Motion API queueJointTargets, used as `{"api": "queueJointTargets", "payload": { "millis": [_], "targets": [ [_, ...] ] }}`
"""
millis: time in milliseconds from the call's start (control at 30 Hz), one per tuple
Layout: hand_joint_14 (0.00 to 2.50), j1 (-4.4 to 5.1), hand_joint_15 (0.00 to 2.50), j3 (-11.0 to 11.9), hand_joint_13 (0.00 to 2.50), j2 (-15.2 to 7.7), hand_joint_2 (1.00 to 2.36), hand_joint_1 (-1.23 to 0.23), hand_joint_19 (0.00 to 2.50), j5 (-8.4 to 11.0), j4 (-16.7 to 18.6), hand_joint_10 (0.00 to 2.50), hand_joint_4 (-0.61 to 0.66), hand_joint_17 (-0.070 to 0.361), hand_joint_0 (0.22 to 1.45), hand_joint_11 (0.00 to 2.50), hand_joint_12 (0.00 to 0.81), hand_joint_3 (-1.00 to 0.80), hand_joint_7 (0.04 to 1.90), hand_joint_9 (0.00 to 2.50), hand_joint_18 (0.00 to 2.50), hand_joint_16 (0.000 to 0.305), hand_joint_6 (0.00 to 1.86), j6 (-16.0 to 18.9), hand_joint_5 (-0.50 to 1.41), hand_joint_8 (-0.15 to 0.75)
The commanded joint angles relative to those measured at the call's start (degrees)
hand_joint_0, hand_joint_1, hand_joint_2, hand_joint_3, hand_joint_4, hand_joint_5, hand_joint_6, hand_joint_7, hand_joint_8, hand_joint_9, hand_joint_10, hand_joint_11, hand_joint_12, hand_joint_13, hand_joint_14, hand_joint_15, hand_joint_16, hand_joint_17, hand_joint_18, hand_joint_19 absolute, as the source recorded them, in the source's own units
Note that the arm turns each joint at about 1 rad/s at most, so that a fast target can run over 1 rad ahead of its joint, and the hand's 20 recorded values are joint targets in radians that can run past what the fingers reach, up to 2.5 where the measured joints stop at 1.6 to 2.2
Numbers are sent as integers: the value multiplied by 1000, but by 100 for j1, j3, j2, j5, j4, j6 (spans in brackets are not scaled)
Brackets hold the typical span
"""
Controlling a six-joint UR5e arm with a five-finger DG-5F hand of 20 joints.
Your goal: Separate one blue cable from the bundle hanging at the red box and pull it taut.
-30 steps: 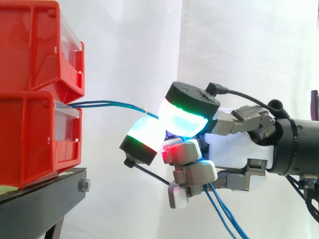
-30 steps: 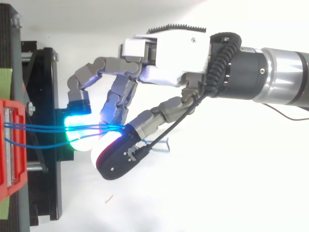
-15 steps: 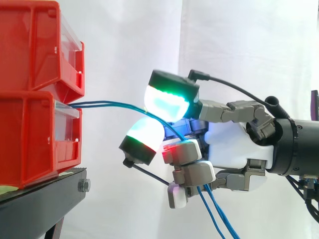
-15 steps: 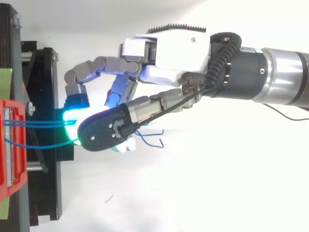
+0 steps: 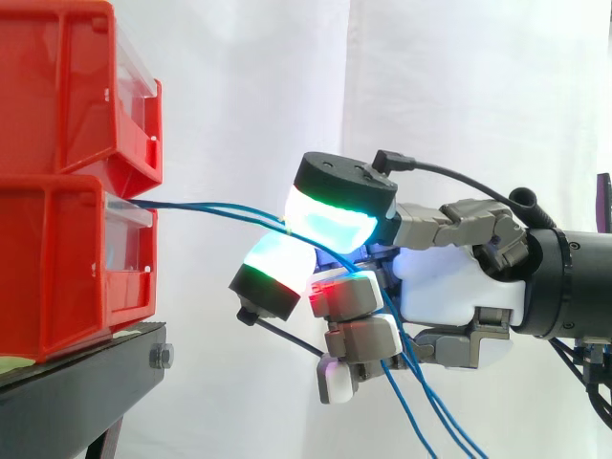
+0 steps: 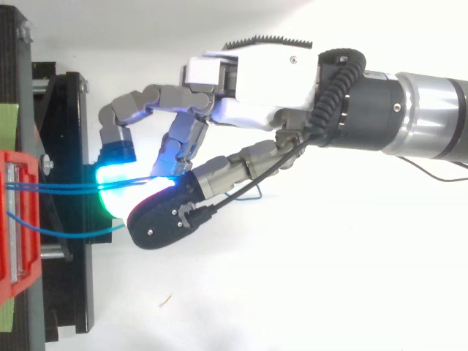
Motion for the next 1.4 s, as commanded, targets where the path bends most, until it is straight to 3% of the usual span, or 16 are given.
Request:
{"api": "queueJointTargets", "payload": {
  "millis": [0, 233, 500, 767, 867, 1000, 1133, 1167, 1200, 1267, 1367],
  "targets": [
    [28, -2, 971, 0, 1158, 0, 1007, -871, 630, 0, 3, 25, 196, 88, 797, 1131, 403, -426, 1245, 1135, 866, 39, 647, 0, -154, 346],
    [29, -2, 939, -8, 1064, 0, 1000, -931, 650, 0, -14, 26, 193, 95, 717, 1150, 403, -500, 1215, 1118, 867, 42, 678, 0, -146, 344],
    [21, 7, 613, -8, 725, 0, 1000, -989, 627, 27, -14, 26, 207, 117, 548, 1107, 416, -500, 1300, 1096, 794, 52, 631, 9, -114, 351],
    [17, 7, 475, -8, 568, 0, 1000, -982, 609, 27, -14, 27, 185, 114, 593, 1039, 409, -500, 1375, 988, 710, 51, 589, 0, -105, 337],
    [18, 7, 481, -8, 571, 9, 1000, -925, 610, 35, -14, 24, 212, 123, 500, 1021, 427, -500, 1351, 994, 722, 55, 592, 0, -107, 359],
    [19, -2, 509, -8, 637, 0, 1000, -560, 699, 35, -14, 25, 195, 111, 596, 1004, 410, -500, 1387, 1074, 768, 49, 572, 0, -92, 351],
    [18, 7, 531, 0, 659, 0, 1000, -467, 732, 35, -23, 26, 192, 109, 655, 1001, 409, -500, 1404, 1099, 785, 49, 556, 0, -88, 346],
    [18, 7, 532, -8, 658, 0, 1002, -474, 722, 35, -40, 25, 192, 109, 662, 1001, 407, -474, 1432, 1100, 781, 48, 538, 9, -86, 351],
    [20, 7, 550, -8, 676, 0, 1017, -487, 708, 35, -49, 26, 216, 102, 679, 984, 397, -300, 1434, 1102, 776, 45, 521, 9, -88, 352],
    [20, 7, 587, -8, 714, 0, 1024, -506, 707, 35, -58, 24, 214, 97, 701, 986, 388, -133, 1444, 1111, 778, 43, 500, 0, -85, 352],
    [21, 7, 618, -8, 739, 0, 1025, -530, 713, 35, -49, 25, 200, 93, 717, 987, 381, -60, 1426, 1128, 792, 41, 500, 0, -87, 352]
  ]
}}
